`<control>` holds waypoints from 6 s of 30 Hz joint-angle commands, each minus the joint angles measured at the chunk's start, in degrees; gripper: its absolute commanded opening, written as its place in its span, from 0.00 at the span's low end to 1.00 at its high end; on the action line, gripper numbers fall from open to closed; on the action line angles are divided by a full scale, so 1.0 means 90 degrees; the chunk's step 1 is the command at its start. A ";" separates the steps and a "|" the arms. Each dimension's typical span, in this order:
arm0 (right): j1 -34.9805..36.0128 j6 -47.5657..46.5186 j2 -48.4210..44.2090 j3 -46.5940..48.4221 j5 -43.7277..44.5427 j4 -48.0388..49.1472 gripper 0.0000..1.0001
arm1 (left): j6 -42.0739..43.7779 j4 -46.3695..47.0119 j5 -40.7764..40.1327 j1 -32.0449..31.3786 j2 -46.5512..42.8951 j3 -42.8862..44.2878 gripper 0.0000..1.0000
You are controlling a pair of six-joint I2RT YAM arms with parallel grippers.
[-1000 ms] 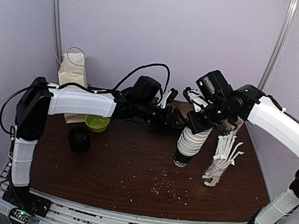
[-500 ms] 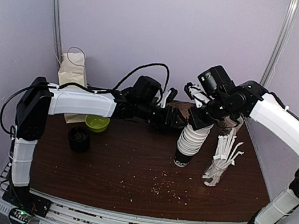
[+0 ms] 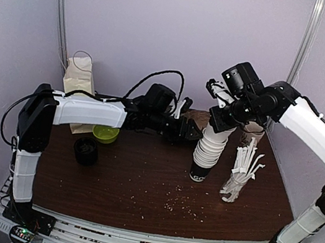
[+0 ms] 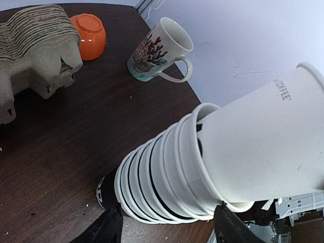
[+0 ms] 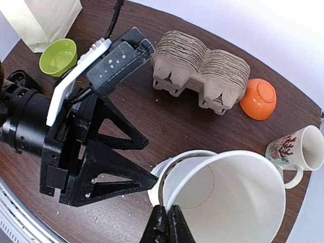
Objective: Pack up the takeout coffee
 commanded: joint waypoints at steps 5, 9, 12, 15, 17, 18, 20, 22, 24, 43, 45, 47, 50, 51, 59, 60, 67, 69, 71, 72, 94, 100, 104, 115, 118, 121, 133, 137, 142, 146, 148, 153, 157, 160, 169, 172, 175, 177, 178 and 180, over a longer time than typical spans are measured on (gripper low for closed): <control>0.0022 0.0068 -0.0403 0.0267 0.0360 -0.0229 0.00 | 0.0065 0.0102 -0.0042 -0.0041 -0.0050 -0.0189 0.65; 0.0021 0.0098 -0.0481 0.0300 0.0386 -0.0287 0.00 | 0.0067 0.0147 -0.0042 -0.0041 -0.0188 -0.0348 0.66; 0.0022 0.0126 -0.0535 0.0356 0.0401 -0.0339 0.00 | 0.0076 0.0194 -0.0033 -0.0044 -0.0304 -0.0467 0.68; 0.0026 0.0152 -0.0577 0.0495 0.0411 -0.0415 0.00 | 0.0100 0.0194 -0.0026 -0.0049 -0.0425 -0.0546 0.72; 0.0025 0.0172 -0.0609 0.0617 0.0393 -0.0476 0.00 | 0.0117 0.0194 -0.0040 -0.0058 -0.0531 -0.0622 0.74; 0.0022 0.0182 -0.0628 0.0671 0.0386 -0.0506 0.00 | 0.0127 0.0194 -0.0050 -0.0058 -0.0589 -0.0666 0.76; 0.0027 0.0210 -0.0676 0.0793 0.0354 -0.0572 0.00 | 0.0149 0.0187 -0.0082 -0.0059 -0.0720 -0.0757 0.81; 0.0030 0.0233 -0.0731 0.0908 0.0318 -0.0621 0.00 | 0.0190 0.0158 -0.0126 -0.0066 -0.0890 -0.0851 0.92; 0.0040 0.0254 -0.0775 0.1025 0.0274 -0.0686 0.00 | 0.0236 0.0120 -0.0203 -0.0068 -0.1099 -0.0968 0.98; 0.2261 0.0021 0.0067 0.1380 -0.0018 -0.0781 0.00 | 0.1289 -0.0826 -0.3730 -0.0058 -0.5253 -0.3998 0.98; 0.2325 0.0007 0.0210 0.1283 -0.0134 -0.0686 0.00 | 0.1296 -0.0939 -0.4001 -0.0058 -0.5565 -0.4181 0.99; 0.2362 0.0011 0.0349 0.1183 -0.0226 -0.0553 0.00 | 0.1281 -0.1011 -0.4178 -0.0058 -0.5832 -0.4313 0.98; 0.2446 0.0002 0.0598 0.0941 -0.0242 -0.0344 0.00 | 0.1199 -0.1071 -0.4350 -0.0058 -0.6048 -0.4513 0.99; 0.2457 0.0002 0.0680 0.0864 -0.0196 -0.0290 0.00 | 0.1162 -0.1075 -0.4384 -0.0058 -0.6093 -0.4588 0.98; 0.2489 0.0238 0.1315 0.0018 -0.0171 0.0632 0.00 | 0.1046 -0.1194 -0.4556 -0.0058 -0.6273 -0.4948 0.98; 0.2487 0.0281 0.1418 -0.0016 -0.0216 0.0731 0.00 | 0.1021 -0.1210 -0.4599 -0.0062 -0.6310 -0.4993 0.98; 0.2500 0.0462 0.1940 -0.0288 -0.0269 0.1227 0.00 | 0.0873 -0.1251 -0.4825 -0.0060 -0.6512 -0.5338 0.98; 0.2501 0.0494 0.2019 -0.0459 -0.0272 0.1386 0.00 | 0.0817 -0.1250 -0.4881 -0.0065 -0.6569 -0.5437 0.98; 0.2523 0.0563 0.2103 -0.0522 -0.0239 0.1419 0.00 | 0.0810 -0.1255 -0.4904 -0.0058 -0.6611 -0.5487 0.98; 0.2529 0.0597 0.2128 -0.0550 -0.0231 0.1425 0.00 | 0.0814 -0.1274 -0.4909 -0.0060 -0.6631 -0.5503 0.98; 0.2684 0.0971 0.1757 -0.1203 -0.0463 0.1906 0.60 | 0.0782 -0.1342 -0.5085 -0.0058 -0.6422 -0.5498 0.98; 0.2631 0.1192 0.0896 -0.1069 -0.0186 0.2016 0.73 | 0.0669 -0.1570 -0.5087 0.0208 -0.6311 -0.5375 0.98; 0.2572 0.1222 0.0136 -0.1496 0.0179 0.2432 0.74 | 0.0311 -0.1839 -0.4289 0.1208 -0.6235 -0.5384 0.98; 0.2514 0.1291 -0.1119 -0.3077 0.0368 0.3932 0.73 | -0.0177 -0.2534 -0.3068 0.3255 -0.6257 -0.5882 0.75; 0.2512 0.1245 -0.1152 -0.3151 0.0302 0.3999 0.73 | -0.0088 -0.2774 -0.3214 0.3379 -0.6010 -0.5775 0.70; 0.2520 0.1172 -0.1172 -0.3187 0.0254 0.4050 0.73 | -0.0020 -0.2765 -0.3217 0.3482 -0.5789 -0.5801 0.66; 0.2503 0.1039 -0.1176 -0.3221 0.0158 0.4122 0.71 | 0.0045 -0.2375 -0.3025 0.3511 -0.5272 -0.5967 0.39; 0.2492 0.1008 -0.1154 -0.3164 0.0171 0.4078 0.70 | 0.0081 -0.2278 -0.2998 0.3516 -0.5221 -0.6012 0.31; 0.2483 0.1003 -0.1101 -0.3105 0.0173 0.4057 0.69 | 0.0133 -0.2259 -0.2984 0.3518 -0.5166 -0.6024 0.19; 0.2489 0.1017 -0.1043 -0.3035 0.0167 0.4036 0.69 | 0.0209 -0.2256 -0.2955 0.3515 -0.5183 -0.6032 0.12; 0.2488 0.1009 -0.1014 -0.2990 0.0159 0.4020 0.69 | 0.0223 -0.2257 -0.2929 0.3518 -0.5215 -0.6050 0.08; 0.2483 0.1010 -0.0933 -0.2900 0.0149 0.4012 0.69 | 0.0261 -0.2291 -0.2777 0.3516 -0.5398 -0.6063 0.00; 0.2480 0.1068 -0.0806 -0.2818 0.0069 0.4055 0.69 | 0.0321 -0.2297 -0.2417 0.3512 -0.5621 -0.6083 0.00; 0.2453 0.1131 -0.0659 -0.2700 -0.0047 0.4066 0.69 | 0.0400 -0.2299 -0.1999 0.3502 -0.5790 -0.6106 0.00; 0.2403 0.1171 -0.0362 -0.2547 -0.0187 0.4102 0.69 | 0.0594 -0.2645 -0.2090 0.3498 -0.6093 -0.6148 0.06; 0.2378 0.1242 -0.0206 -0.2439 -0.0256 0.4079 0.70 | 0.0629 -0.2629 -0.2156 0.3498 -0.6033 -0.6166 0.32; 0.2347 0.1311 -0.0009 -0.2275 -0.0338 0.4087 0.71 | 0.0729 -0.2546 -0.2347 0.3497 -0.5891 -0.6088 0.41; 0.2297 0.1352 0.0179 -0.2165 -0.0446 0.4128 0.71 | 0.0848 -0.2509 -0.2437 0.3503 -0.5712 -0.5996 0.43; 0.2277 0.1379 0.0283 -0.2071 -0.0501 0.4111 0.71 | 0.0901 -0.2482 -0.2475 0.3498 -0.5598 -0.5945 0.45; 0.2231 0.1442 0.0499 -0.1879 -0.0565 0.4047 0.70 | 0.0999 -0.2419 -0.2527 0.3498 -0.5382 -0.5878 0.49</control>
